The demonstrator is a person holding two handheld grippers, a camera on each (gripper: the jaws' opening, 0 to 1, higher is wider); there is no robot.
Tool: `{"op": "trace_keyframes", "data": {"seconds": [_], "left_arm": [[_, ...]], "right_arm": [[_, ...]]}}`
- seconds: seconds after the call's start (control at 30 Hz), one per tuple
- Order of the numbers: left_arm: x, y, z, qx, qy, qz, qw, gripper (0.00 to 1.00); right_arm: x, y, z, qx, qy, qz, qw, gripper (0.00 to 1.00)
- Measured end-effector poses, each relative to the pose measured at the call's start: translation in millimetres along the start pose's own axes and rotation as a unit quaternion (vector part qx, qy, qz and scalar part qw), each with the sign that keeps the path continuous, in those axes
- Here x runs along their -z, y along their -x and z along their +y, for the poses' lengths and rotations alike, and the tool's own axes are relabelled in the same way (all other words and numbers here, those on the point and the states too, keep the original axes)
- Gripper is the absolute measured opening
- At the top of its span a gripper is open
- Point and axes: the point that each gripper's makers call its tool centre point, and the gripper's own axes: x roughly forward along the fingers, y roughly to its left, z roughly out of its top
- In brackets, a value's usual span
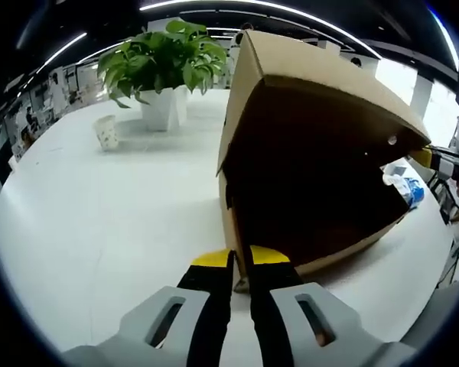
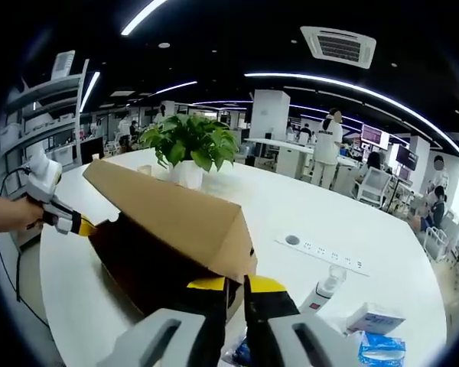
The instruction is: Operate the shoe box by opening the lid, removing the specified soft item, and placing it in the target area until the item is outside and the box remains undamaged.
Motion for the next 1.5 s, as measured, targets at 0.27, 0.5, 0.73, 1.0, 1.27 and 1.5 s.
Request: {"op": "trace_keyframes", "data": {"seconds": [0.27,0.5,0.73,1.0,1.27,1.5], "left_arm": [[-8.5,5.3,-1.8,0.000,-0.022,-0.016,0.9996,0.12],[-18.3,12.2,2.2,-0.004,-0.037,-0.036,0.9987,0.14],[-21.2,15.4,-1.0,0.009,-0.051,-0.042,0.9978,0.18],[-27.8,21.2,-11.2,0.036,-0.085,-0.054,0.9943,0.23],[-31.1,27.6,-12.4,0.043,-0.103,-0.063,0.9917,0.24],[-29.3,31.3,-20.1,0.061,-0.122,-0.068,0.9883,0.27]], "right_arm": [[9.2,2.0,2.9,-0.009,-0.003,0.009,0.9999,0.04],[14.3,2.6,5.1,-0.016,-0.001,0.013,0.9998,0.06],[23.1,2.6,8.2,-0.027,-0.004,0.021,0.9994,0.07],[25.3,5.4,24.0,-0.063,0.027,0.014,0.9976,0.13],[30.4,7.4,30.0,-0.073,0.040,0.015,0.9964,0.17],[37.4,9.0,38.8,-0.090,0.071,0.021,0.9932,0.24]]}}
